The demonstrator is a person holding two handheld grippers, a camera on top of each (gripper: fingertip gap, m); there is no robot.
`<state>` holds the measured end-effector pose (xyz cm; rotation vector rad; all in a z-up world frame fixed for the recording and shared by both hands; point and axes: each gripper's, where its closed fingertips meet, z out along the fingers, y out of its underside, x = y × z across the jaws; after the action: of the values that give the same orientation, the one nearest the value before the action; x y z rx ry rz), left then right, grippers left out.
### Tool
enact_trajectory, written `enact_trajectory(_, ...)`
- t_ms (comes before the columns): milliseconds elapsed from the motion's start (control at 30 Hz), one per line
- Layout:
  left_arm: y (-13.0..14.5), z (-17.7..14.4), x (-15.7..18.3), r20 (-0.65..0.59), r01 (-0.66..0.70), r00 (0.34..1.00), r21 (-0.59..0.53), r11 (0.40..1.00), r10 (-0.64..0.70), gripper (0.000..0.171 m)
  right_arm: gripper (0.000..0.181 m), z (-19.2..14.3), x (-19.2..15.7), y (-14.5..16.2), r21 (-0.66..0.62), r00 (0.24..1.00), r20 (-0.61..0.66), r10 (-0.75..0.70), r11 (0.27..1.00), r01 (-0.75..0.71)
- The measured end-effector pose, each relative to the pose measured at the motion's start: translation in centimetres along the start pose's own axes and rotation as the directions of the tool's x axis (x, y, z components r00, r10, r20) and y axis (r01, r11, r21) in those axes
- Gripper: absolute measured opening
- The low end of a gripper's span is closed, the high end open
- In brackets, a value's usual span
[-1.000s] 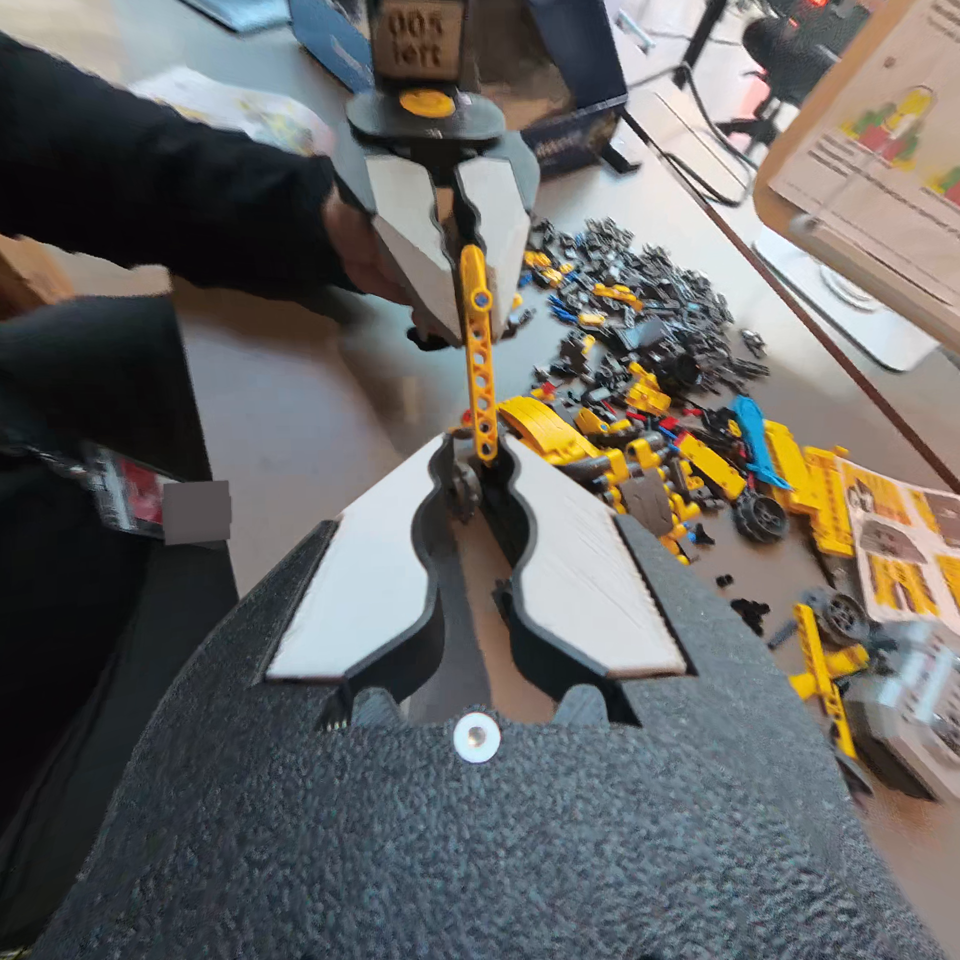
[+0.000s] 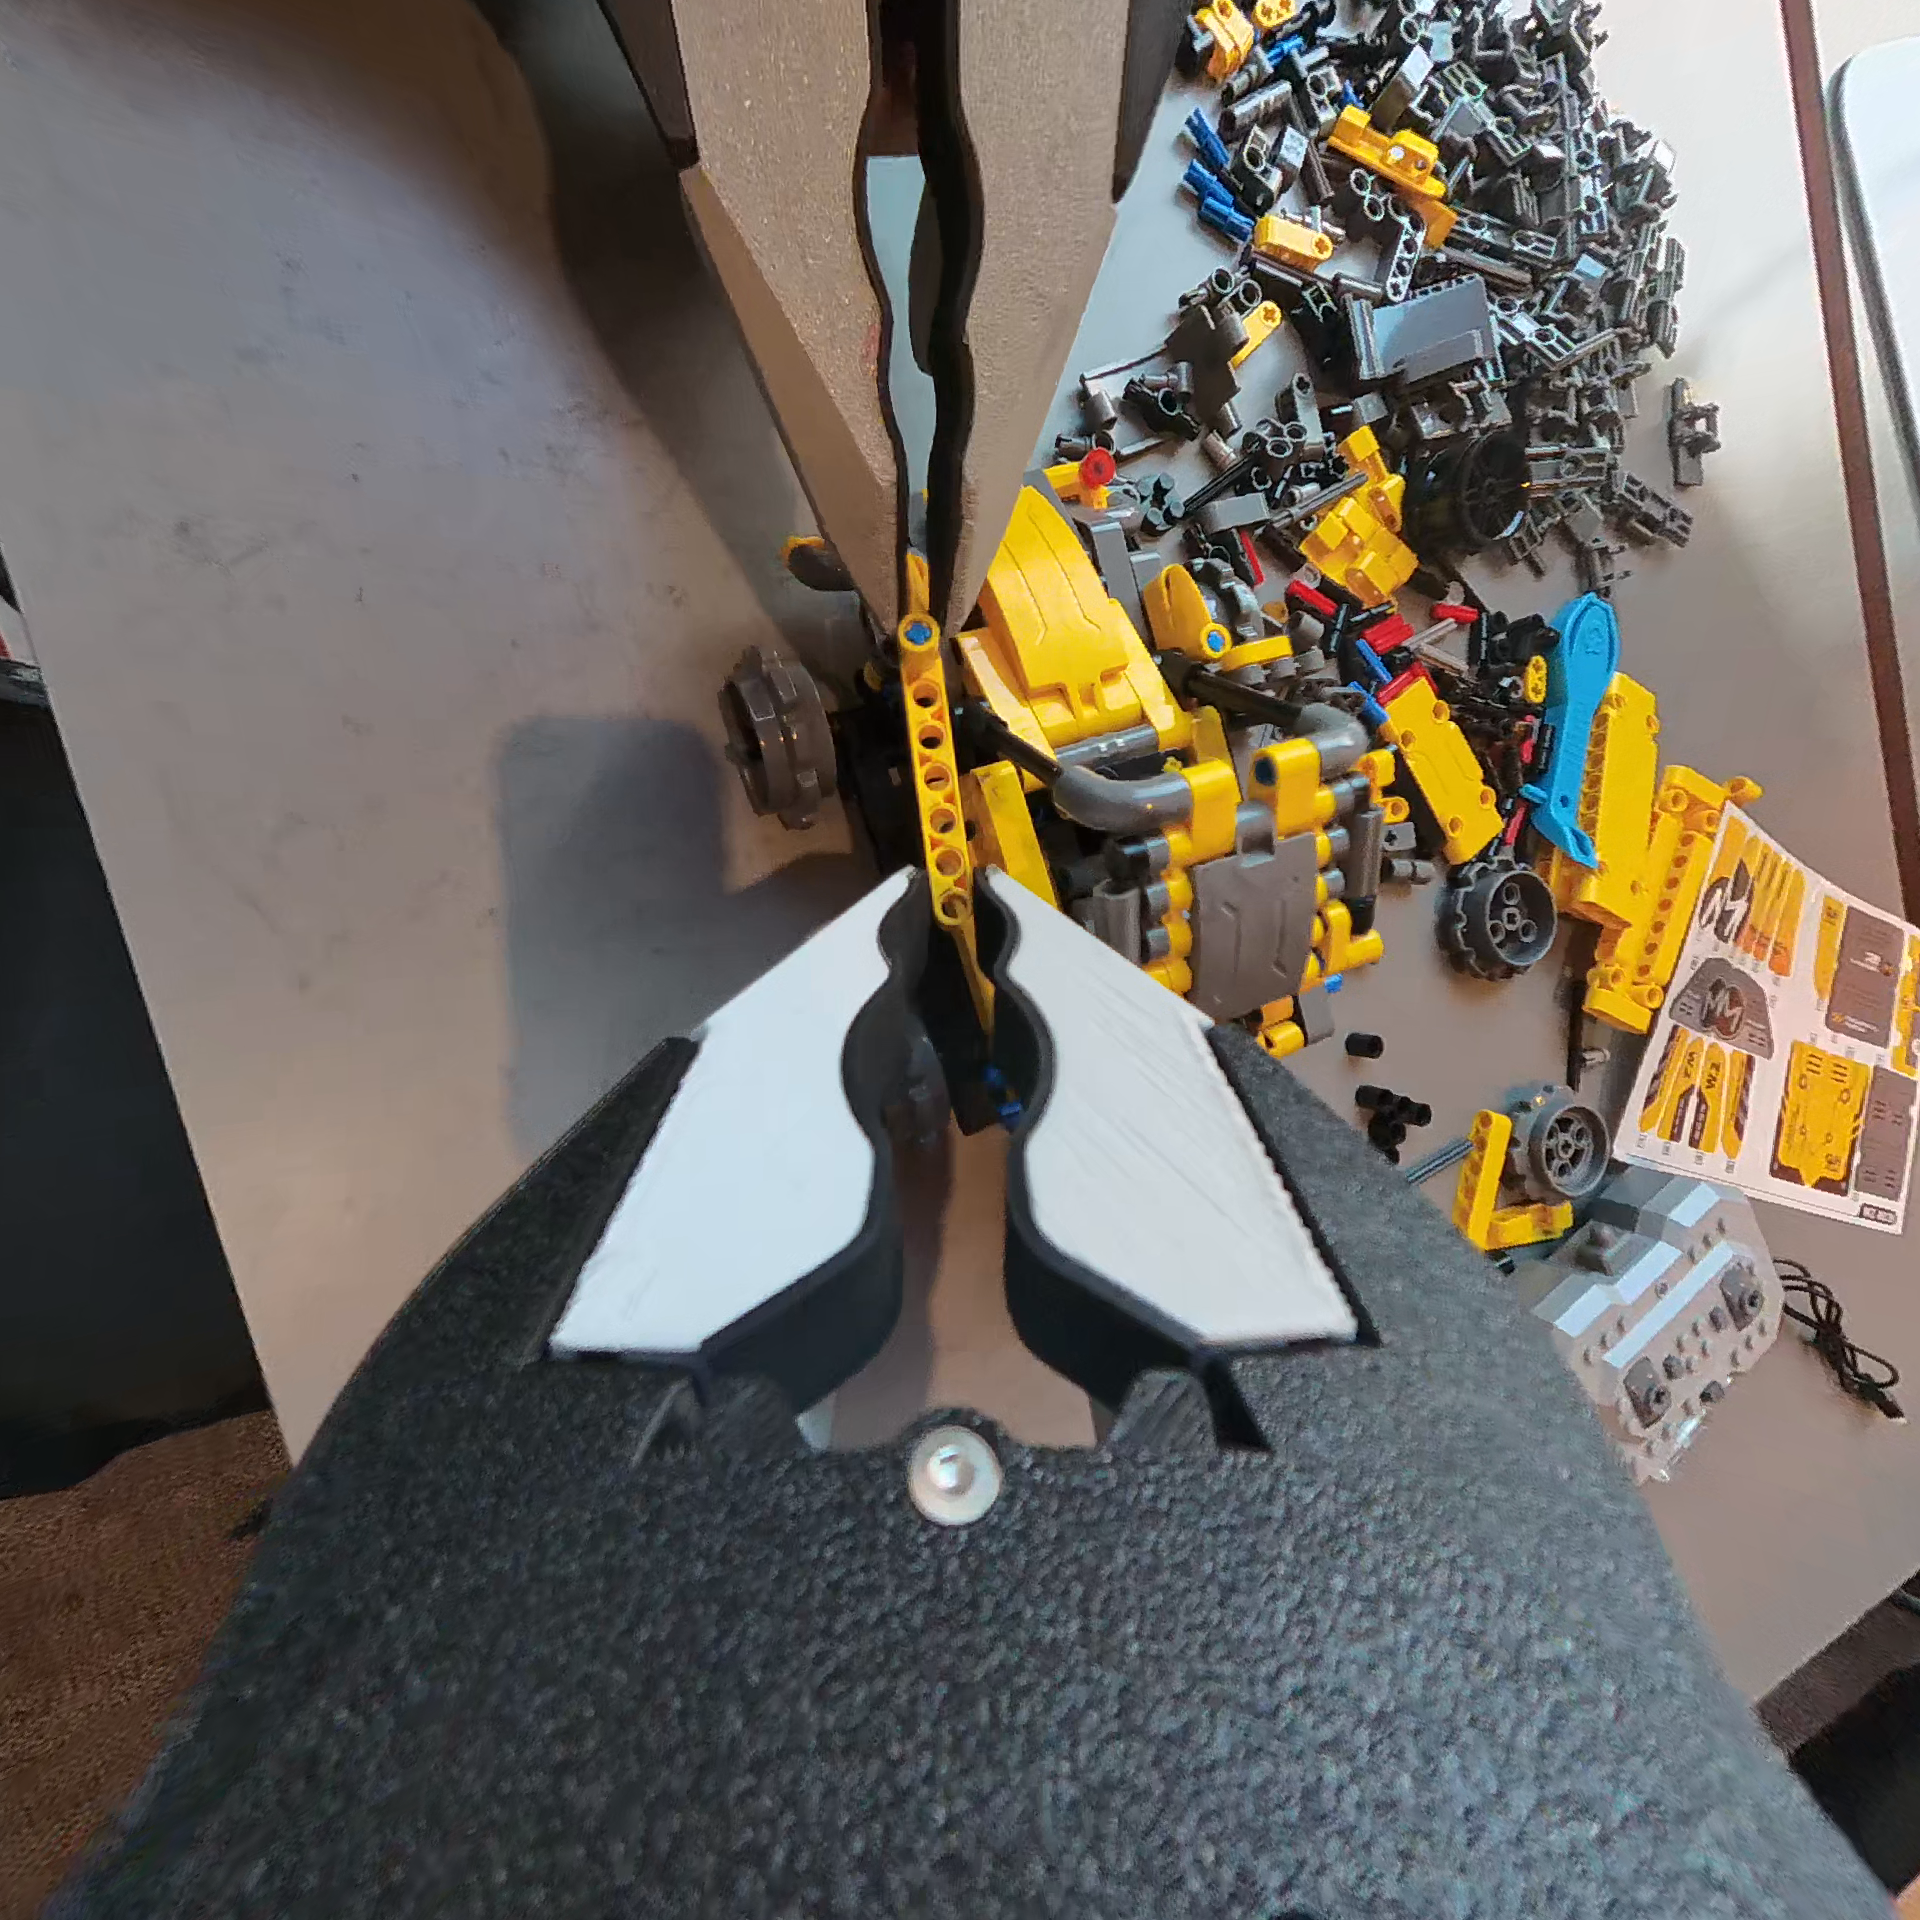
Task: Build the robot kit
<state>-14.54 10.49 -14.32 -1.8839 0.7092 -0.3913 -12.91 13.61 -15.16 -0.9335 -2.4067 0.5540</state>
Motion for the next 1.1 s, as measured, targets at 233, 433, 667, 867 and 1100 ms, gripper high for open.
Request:
enact_trajectory(233, 0.2, 0.2, 0.1, 0.011, 0.011, 1.0, -0.028, 1.0, -0.011, 0.015, 0.007, 0.3, 0.2, -0.1, 0.003, 0.993, -0.047, -0.108, 0.994, 0.108)
enact_trajectory(433, 0.7, 0.1, -0.5, 0.049, -0.009, 0.999, -0.063, 0.998, 0.012, 0.004, 0.007, 0.5, 0.2, -0.3, 0.004, 0.997, -0.01, -0.08, 0.997, 0.08)
enact_trajectory(667, 0.6, 0.2, -0.7, 0.084, 0.097, 0.993, -0.105, 0.99, -0.088, 0.003, 0.013, -0.3, 1.1, -0.1, -0.018, 0.964, -0.255, -0.069, 0.998, 0.067)
enact_trajectory(867, 0.3, 1.1, 0.1, 0.137, 0.136, 0.984, -0.14, 0.981, -0.117, 0.003, 0.021, -1.2, 0.5, 0.2, 0.062, 0.914, -0.406, -0.02, 0.997, 0.05)
enact_trajectory(1100, 0.3, 0.9, -0.3, 0.16, 0.185, 0.973, -0.118, 0.976, -0.165, 0.003, 0.015, -0.9, 0.4, 0.4, 0.05, 0.82, -0.567, -0.077, 0.991, 0.127)
